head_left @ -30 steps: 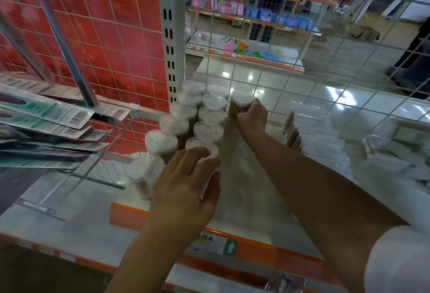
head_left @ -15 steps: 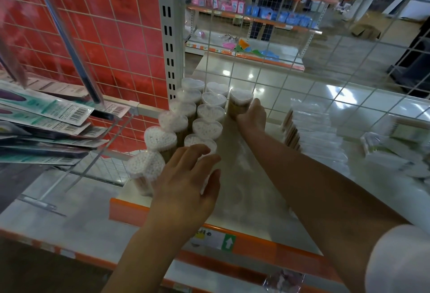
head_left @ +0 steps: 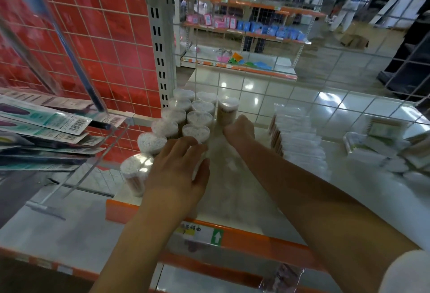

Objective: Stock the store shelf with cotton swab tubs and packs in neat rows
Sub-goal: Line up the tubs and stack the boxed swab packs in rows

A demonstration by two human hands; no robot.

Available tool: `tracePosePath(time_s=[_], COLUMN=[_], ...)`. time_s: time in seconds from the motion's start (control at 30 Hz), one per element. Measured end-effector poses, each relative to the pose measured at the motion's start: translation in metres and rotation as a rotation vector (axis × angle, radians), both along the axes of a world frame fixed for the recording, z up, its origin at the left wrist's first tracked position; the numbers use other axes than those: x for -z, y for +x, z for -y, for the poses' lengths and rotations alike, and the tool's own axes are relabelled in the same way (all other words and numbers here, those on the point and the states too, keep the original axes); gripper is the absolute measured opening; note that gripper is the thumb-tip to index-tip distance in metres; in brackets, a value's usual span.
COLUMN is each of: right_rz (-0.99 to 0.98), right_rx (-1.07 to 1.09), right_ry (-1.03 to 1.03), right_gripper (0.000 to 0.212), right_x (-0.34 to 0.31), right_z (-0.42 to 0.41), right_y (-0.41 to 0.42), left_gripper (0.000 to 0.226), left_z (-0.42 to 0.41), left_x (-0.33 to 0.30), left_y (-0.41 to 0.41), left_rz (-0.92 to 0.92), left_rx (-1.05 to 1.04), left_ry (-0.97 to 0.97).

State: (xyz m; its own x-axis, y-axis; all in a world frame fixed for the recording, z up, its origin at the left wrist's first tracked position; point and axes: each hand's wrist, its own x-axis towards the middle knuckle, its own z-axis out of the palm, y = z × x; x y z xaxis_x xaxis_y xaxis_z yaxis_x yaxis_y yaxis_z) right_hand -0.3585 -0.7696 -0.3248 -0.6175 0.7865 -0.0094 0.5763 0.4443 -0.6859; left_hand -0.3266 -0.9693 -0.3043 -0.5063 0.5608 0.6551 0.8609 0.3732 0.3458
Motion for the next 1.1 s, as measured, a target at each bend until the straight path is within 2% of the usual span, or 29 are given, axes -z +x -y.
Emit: tracePosePath(time_s=[0.3, 0.47, 0.57, 0.83, 1.0, 1.1], right_rz=[-0.197, -0.197, -0.187, -0.185, -0.193, -0.202], right_rx=[-0.140, -0.169, -0.189, -0.251, -0.286, -0.281], right_ry=[0.094, 0.130, 0.133, 0.143, 0.176, 0.189], right_gripper=[0.026, 0.027, 0.036, 0.038, 0.033, 0.031], right_x=[-0.027, -0.027, -0.025, -0.025, -0.026, -0.025], right_z=[0.014, 0.014, 0.013, 0.006, 0.006, 0.006], right_y=[0.015, 0.010, 0.007, -0.003, -0.002, -0.001], left_gripper=[0.035, 0.031, 0.030, 0.030, 0.024, 0.042], left_z=[-0.011, -0.011, -0.012, -0.029, -0.068, -0.092], left_x=[-0.013, -0.012, 0.000, 0.022, 0.045, 0.051], left_y=[0.019, 0.043, 0.054, 0.064, 0.082, 0.096], left_rz=[-0.030, 0.020, 0.064, 0.104, 0.245, 0.396], left_rx=[-0.022, 0.134, 0.208, 0.263, 0.325, 0.275], left_ry=[-0.110, -0.158, -0.229, -0.282, -0.253, -0.234])
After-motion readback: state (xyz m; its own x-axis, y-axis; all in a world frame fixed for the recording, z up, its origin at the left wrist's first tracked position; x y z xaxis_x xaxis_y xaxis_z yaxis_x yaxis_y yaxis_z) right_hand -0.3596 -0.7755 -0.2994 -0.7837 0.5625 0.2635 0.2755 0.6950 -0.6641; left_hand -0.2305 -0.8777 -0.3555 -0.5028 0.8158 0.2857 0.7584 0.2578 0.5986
